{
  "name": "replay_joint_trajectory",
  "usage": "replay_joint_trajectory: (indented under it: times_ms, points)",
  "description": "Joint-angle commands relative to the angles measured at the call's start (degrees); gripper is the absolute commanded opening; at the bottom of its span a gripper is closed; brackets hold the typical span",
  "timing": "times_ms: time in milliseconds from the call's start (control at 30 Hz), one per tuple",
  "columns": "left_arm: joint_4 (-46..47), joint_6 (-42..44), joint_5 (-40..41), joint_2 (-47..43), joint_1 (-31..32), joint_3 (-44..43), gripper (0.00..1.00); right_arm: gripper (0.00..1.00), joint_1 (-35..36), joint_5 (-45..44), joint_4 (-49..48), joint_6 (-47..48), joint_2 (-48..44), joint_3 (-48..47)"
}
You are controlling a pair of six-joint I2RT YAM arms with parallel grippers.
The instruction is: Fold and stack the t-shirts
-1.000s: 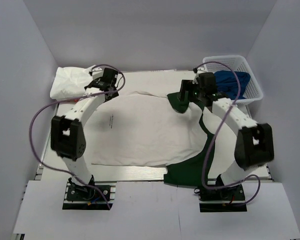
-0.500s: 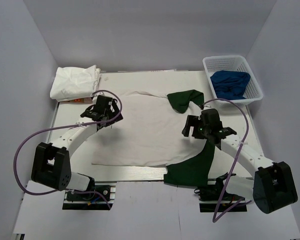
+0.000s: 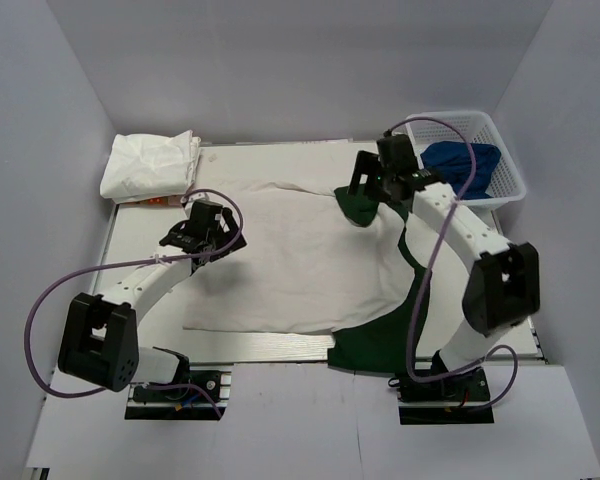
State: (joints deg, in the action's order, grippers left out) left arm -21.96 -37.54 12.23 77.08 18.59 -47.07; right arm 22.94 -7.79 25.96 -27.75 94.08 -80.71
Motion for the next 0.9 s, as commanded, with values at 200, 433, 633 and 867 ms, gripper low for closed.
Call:
replay_joint_trajectory:
  times_ms: [200,433,633,867]
  points:
    - [5.34,0.10,-0.28,-1.41,-0.57,3.56,1.00,0.90,-0.18,-4.16,7.09,8.66,22.52,-16.12]
    - [4.46,0.10,2.36,3.68,-0.57,2.07,1.00,0.57,-0.53,-10.21,10.08,13.16,28.35,-18.09]
    - [5.08,0.10,2.36,9.66,-0.57,-0.21,1.00,0.00,-0.53,-11.28,7.18,13.07,25.89,-15.80]
    - [2.27,-0.96,2.97,16.08,-0.57,-1.97,1.00,0.00,-1.14,-9.70,5.51,16.15,26.15,-24.65]
